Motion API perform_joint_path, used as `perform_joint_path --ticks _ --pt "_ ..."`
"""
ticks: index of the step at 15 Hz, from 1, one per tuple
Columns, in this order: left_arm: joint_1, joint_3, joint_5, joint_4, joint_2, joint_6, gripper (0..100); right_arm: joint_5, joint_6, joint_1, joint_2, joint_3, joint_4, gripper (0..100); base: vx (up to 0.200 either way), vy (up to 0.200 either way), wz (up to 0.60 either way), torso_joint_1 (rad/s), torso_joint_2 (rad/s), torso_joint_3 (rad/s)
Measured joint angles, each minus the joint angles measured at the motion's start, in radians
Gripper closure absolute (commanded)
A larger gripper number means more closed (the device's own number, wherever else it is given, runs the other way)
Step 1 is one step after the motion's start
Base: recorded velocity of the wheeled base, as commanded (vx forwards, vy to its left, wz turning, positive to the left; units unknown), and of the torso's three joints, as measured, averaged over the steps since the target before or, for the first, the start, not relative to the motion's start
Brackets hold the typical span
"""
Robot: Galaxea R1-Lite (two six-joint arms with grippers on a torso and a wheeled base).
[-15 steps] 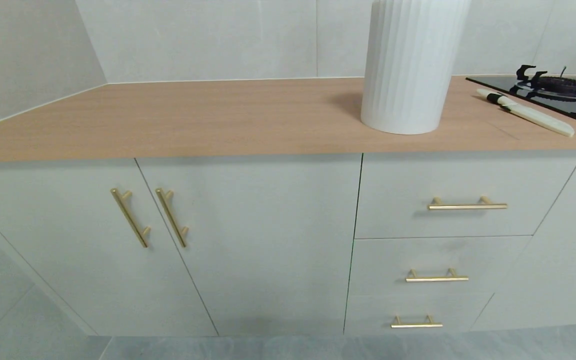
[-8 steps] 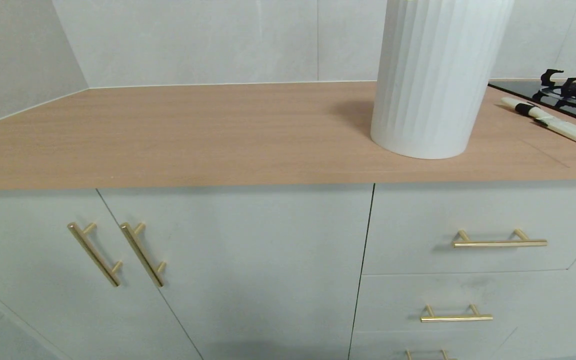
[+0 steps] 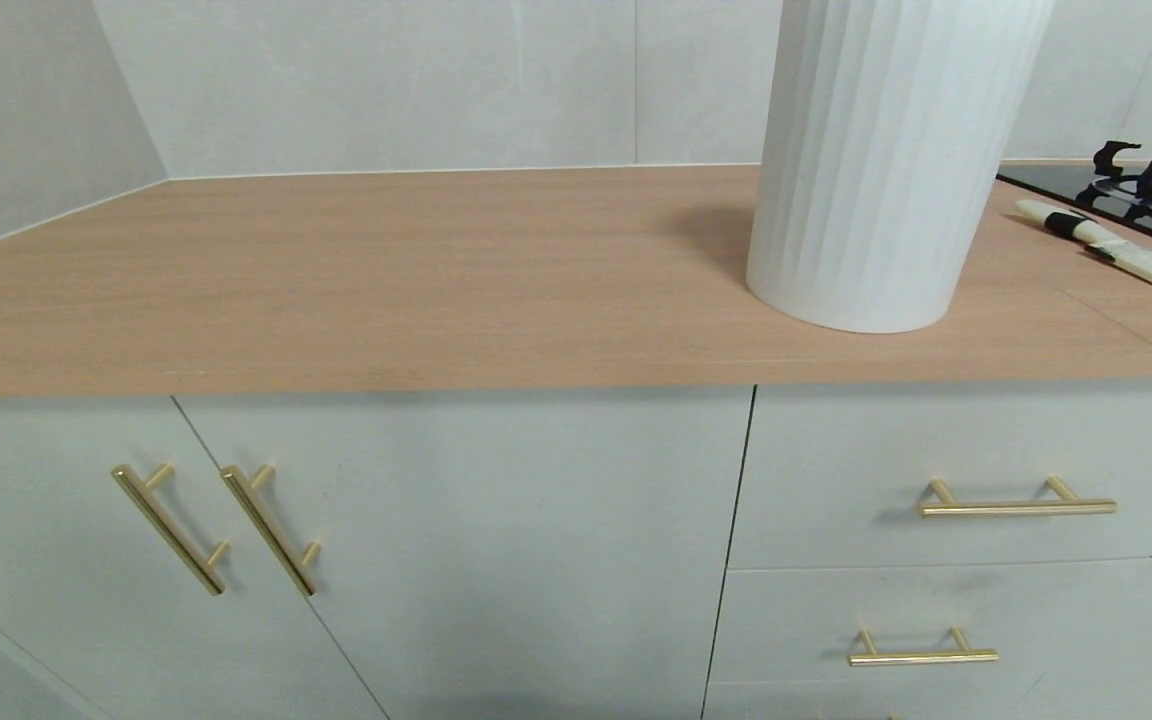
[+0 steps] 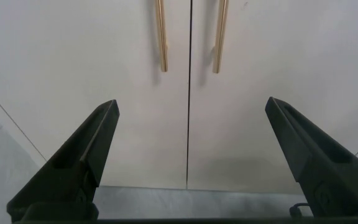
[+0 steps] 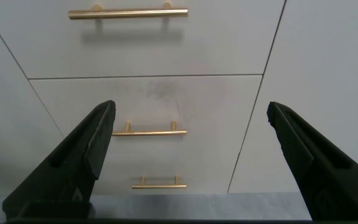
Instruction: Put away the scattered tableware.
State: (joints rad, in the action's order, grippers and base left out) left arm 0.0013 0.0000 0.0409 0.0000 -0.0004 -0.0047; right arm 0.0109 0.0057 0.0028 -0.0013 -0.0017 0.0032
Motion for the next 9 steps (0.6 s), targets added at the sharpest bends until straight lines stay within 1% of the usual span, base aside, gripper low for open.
perform_joint_path --ticks 9 --pt "0.000 0.000 0.000 0.000 0.000 0.000 0 0.000 0.000 0.000 0.000 0.000 0.000 0 0.000 -0.200 0.00 0.003 0.00 0.004"
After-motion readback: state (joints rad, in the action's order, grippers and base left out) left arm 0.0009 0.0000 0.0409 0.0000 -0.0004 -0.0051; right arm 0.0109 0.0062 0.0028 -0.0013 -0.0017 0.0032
